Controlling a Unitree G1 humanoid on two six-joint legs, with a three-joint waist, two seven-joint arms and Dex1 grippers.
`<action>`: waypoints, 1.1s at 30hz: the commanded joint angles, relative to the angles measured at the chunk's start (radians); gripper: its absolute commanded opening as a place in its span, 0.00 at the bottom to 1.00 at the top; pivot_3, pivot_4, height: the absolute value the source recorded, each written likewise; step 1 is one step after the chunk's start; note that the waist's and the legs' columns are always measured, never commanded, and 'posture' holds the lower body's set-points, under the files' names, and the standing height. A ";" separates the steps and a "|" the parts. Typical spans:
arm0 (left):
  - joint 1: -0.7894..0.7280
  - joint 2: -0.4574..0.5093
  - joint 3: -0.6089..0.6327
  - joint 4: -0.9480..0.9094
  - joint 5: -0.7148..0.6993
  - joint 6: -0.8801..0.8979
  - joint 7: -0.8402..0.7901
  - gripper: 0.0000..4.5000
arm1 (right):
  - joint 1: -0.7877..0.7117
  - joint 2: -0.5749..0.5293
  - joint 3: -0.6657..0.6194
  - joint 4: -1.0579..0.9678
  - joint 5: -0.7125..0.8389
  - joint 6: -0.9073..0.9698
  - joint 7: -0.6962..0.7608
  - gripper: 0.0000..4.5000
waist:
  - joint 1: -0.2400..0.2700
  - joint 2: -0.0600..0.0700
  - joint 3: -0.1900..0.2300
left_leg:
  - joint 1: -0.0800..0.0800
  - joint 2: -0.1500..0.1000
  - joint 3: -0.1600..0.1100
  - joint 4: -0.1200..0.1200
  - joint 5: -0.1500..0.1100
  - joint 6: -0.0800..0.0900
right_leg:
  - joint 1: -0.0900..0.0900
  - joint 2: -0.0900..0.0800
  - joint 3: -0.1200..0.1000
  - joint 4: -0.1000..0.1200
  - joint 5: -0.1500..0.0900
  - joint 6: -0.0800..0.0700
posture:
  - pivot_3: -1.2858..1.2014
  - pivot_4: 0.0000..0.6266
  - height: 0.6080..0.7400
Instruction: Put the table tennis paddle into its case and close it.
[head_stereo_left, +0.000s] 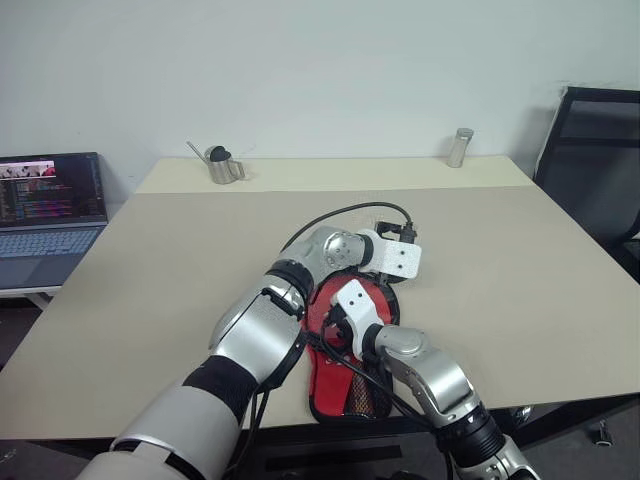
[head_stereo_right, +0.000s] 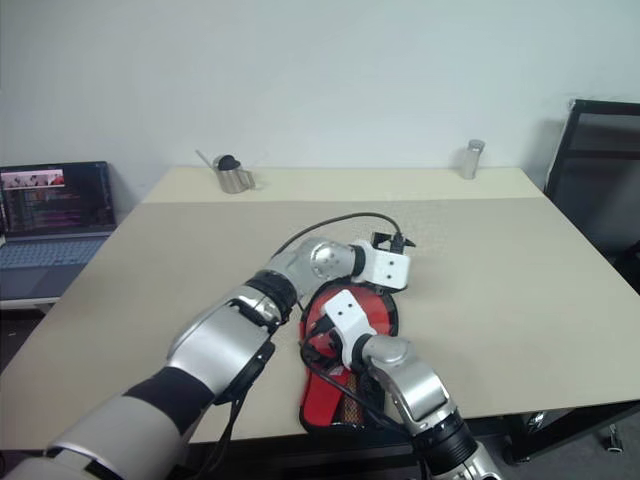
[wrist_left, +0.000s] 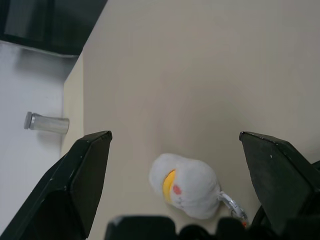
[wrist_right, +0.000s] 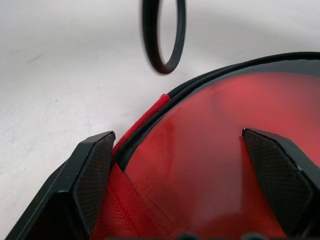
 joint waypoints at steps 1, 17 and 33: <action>-0.008 0.035 0.097 -0.062 -0.119 -0.054 -0.048 0.99 | 0.040 -0.013 0.022 0.084 0.003 0.068 0.017 1.00 | 0.000 0.000 0.000 | 0.000 0.000 0.000 0.000 0.000 0.000 | 0.000 0.000 0.000 0.000 0.000 0.000 | 0.52 0.24 1.00; 0.280 0.306 0.411 -0.242 -0.541 0.176 -0.489 0.99 | -0.046 -0.060 -0.238 -0.462 0.298 0.402 0.075 1.00 | -0.003 0.000 0.000 | -0.003 0.000 -0.002 0.000 0.000 0.000 | -0.002 0.000 -0.001 0.001 0.000 0.000 | 0.52 0.24 1.00; 0.735 0.345 0.344 -0.948 -0.671 0.529 -0.589 0.99 | -0.050 -0.458 -0.384 -0.350 0.372 0.332 0.168 1.00 | 0.001 0.000 0.000 | -0.002 0.001 -0.004 0.000 0.000 0.000 | -0.001 0.000 0.001 0.000 0.000 -0.001 | 0.52 0.24 1.00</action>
